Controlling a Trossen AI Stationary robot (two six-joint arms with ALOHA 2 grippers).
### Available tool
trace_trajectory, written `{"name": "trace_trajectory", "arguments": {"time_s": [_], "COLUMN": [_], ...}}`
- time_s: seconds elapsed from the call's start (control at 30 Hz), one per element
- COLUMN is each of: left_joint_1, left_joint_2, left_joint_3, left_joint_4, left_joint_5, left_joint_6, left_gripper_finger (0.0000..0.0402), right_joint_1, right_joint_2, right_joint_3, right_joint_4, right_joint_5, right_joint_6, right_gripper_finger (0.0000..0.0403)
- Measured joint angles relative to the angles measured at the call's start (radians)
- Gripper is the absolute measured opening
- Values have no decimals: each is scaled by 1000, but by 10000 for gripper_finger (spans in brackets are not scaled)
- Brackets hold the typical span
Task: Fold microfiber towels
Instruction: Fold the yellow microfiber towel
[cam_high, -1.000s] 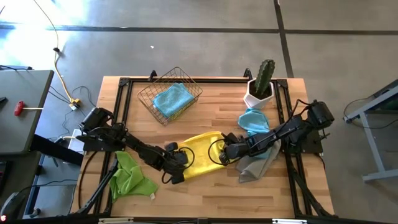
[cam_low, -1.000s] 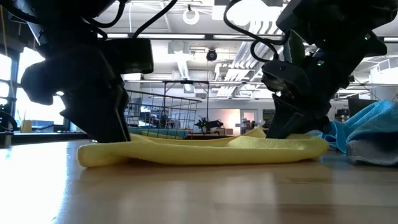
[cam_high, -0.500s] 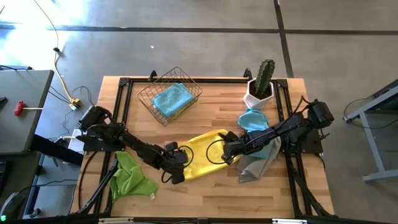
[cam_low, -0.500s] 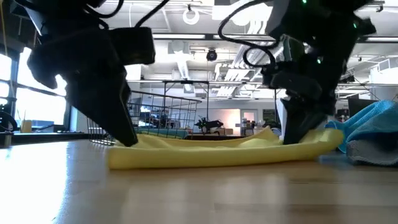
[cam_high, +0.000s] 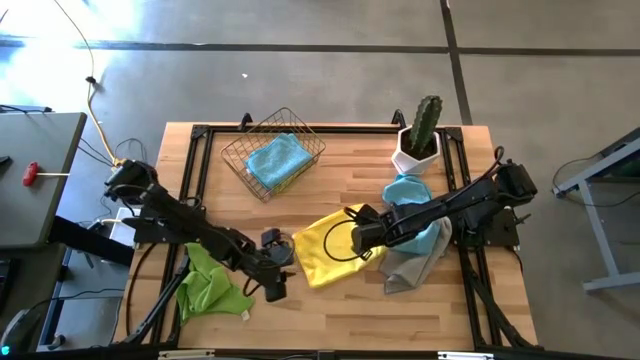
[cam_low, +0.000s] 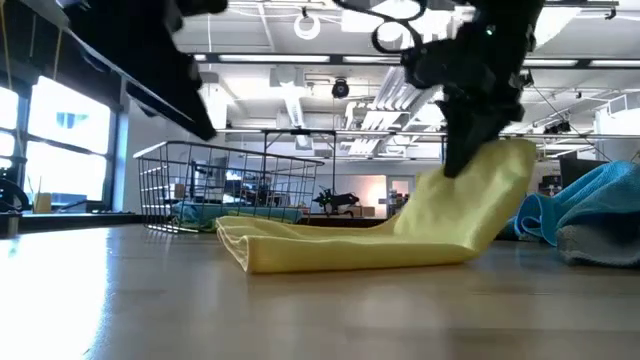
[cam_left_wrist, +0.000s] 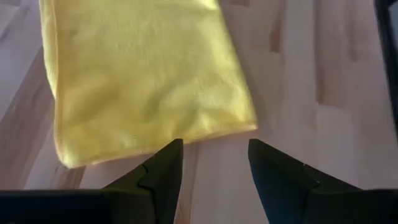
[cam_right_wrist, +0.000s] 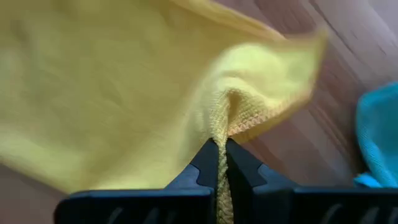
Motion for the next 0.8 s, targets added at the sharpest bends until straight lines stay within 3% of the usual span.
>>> {"name": "trace_trajectory", "arguments": {"time_s": [0.27, 0.5, 0.8], "left_joint_1": [-74, -107, -110], "left_joint_2": [-97, -112, -103], "left_joint_3": [-1, -2, -2], "left_joint_4": [-76, -149, -246], "left_joint_5": [-26, -64, -121], "left_joint_6": [-1, -10, -25], "left_gripper_finger": [172, 172, 172], "right_joint_1": [3, 7, 30], "right_joint_2": [18, 91, 219], "right_joint_3": [8, 8, 167], "right_joint_4": [250, 443, 439], "right_joint_5": [-45, -50, -53], "right_joint_6": [-21, -28, -61], "right_gripper_finger": [1, 0, 0]}}
